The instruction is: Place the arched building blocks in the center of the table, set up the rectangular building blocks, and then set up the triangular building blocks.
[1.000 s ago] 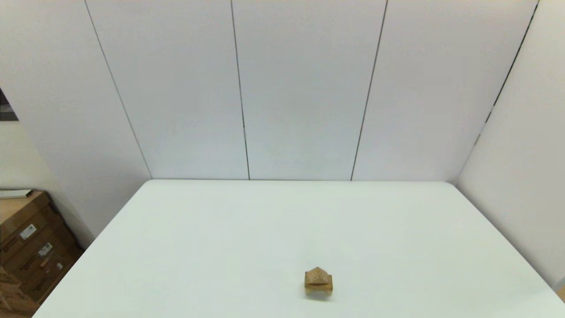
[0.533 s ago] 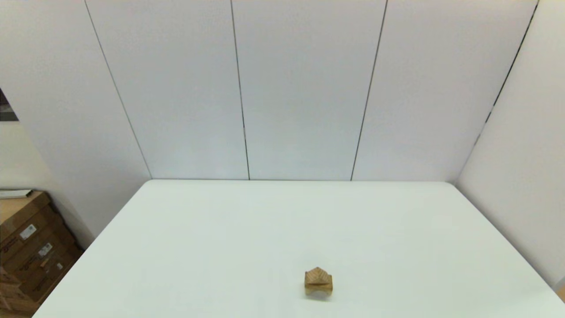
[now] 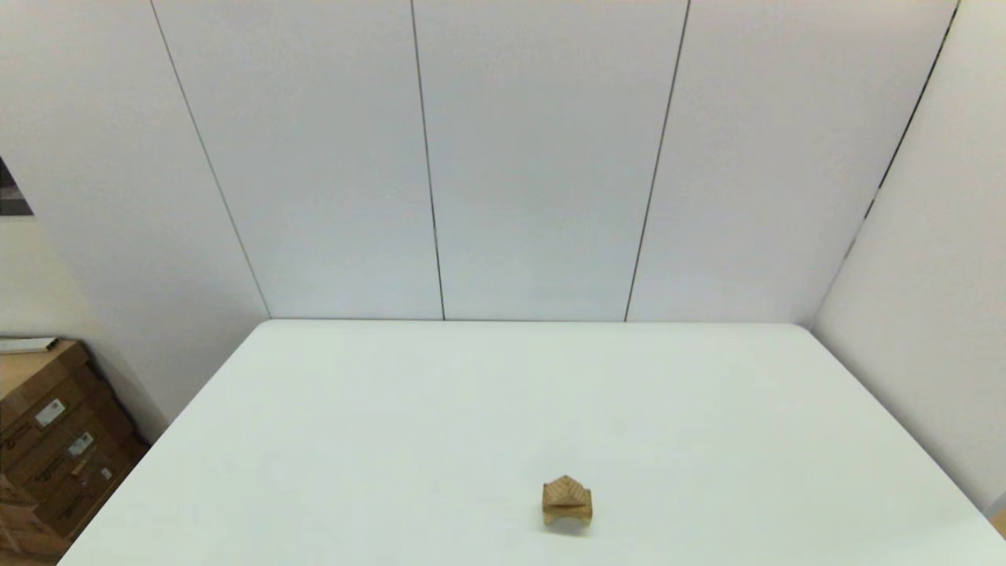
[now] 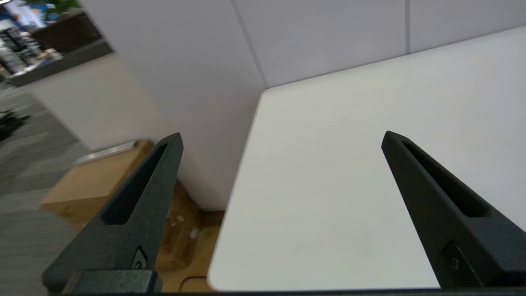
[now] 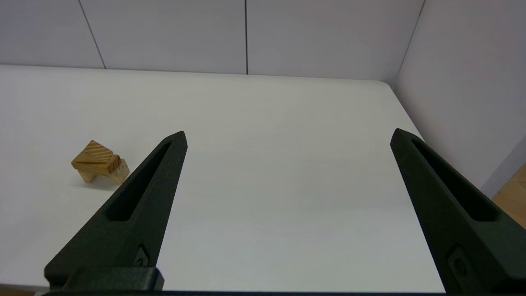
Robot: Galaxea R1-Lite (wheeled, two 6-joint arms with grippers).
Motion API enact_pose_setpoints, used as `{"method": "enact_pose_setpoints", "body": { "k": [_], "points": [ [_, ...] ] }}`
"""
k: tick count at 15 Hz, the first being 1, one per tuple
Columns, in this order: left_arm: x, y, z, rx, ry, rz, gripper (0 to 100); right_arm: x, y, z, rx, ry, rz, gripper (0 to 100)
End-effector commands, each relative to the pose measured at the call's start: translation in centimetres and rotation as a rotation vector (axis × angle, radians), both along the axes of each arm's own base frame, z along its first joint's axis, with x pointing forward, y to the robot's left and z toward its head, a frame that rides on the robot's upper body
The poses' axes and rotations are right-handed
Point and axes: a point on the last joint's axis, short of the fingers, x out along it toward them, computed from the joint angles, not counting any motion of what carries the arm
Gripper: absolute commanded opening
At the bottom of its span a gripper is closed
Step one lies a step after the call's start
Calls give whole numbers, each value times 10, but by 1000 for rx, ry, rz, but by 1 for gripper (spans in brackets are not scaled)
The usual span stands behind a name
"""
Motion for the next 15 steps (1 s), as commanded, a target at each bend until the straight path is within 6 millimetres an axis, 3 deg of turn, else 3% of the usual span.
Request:
{"method": "enact_pose_setpoints", "body": {
  "k": [1,6,11,15],
  "points": [
    [26,-1,-37,-9,-40,-71,100,0,0,0,-1,1,1,100],
    [29,-4,-46,-102,-12,-198,100,0,0,0,-1,1,1,100],
    [29,-3,-47,-242,-17,-143,100,0,0,0,-1,1,1,100],
    [29,-3,-47,-259,-19,-140,100,0,0,0,-1,1,1,100]
  ]
}}
